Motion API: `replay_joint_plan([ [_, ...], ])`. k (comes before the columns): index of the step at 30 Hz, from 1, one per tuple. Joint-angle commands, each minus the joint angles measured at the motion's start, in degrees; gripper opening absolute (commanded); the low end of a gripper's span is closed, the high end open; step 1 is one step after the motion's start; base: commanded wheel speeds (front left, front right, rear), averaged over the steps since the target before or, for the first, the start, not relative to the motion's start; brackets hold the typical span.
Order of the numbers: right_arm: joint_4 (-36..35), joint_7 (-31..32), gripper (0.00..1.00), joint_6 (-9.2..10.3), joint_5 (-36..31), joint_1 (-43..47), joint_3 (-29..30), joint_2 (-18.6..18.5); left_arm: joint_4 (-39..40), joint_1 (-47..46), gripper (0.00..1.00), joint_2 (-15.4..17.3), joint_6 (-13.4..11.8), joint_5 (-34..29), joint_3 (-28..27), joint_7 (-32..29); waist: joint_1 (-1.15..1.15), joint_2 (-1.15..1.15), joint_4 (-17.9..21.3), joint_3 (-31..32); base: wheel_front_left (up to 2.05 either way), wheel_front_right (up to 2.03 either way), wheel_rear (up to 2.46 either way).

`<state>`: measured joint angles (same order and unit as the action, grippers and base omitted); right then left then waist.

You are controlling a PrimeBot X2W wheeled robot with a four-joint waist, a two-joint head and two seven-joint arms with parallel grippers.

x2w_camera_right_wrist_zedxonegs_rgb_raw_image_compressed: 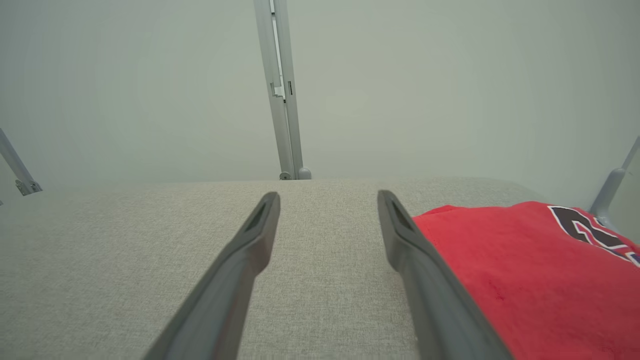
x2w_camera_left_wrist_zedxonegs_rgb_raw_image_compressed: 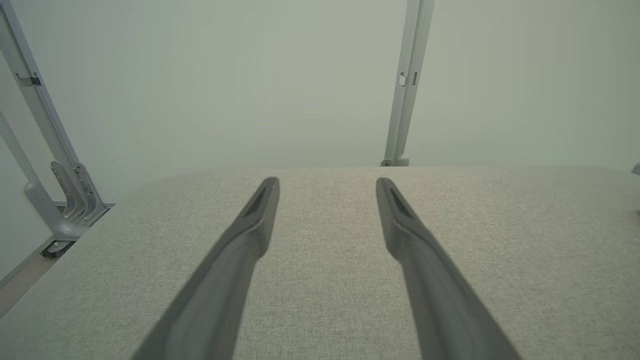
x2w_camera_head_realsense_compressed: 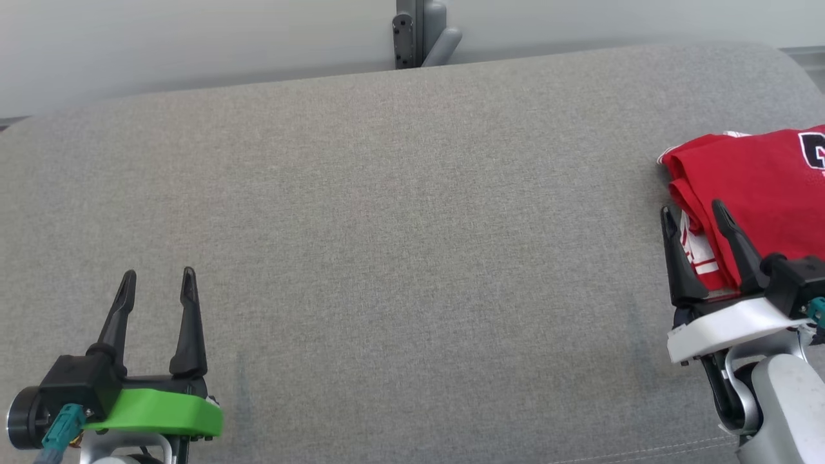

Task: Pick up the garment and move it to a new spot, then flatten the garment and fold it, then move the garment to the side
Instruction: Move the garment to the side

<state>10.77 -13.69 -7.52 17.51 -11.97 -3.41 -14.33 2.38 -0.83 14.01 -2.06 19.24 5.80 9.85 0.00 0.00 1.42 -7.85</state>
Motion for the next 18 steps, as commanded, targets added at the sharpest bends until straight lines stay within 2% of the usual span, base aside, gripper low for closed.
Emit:
replay_joint_plan([
  [1, -0.31, 0.34, 1.0, 0.06, 0.01, 1.48, 0.28, -0.08, -0.08, 1.0, 1.0, 0.48, -0.13, 0.28, 0.19, -0.19, 0.0, 0.0, -0.28, 1.93, 0.0, 0.0, 0.0],
  [18, -4.97, 2.97, 1.0, 0.06, -0.56, 8.27, 2.25, 0.3, 1.59, 4.71, 1.0, 2.08, -1.24, -0.79, 1.38, -2.73, 0.0, 0.0, 0.79, 5.64, 0.0, 0.0, 0.0],
])
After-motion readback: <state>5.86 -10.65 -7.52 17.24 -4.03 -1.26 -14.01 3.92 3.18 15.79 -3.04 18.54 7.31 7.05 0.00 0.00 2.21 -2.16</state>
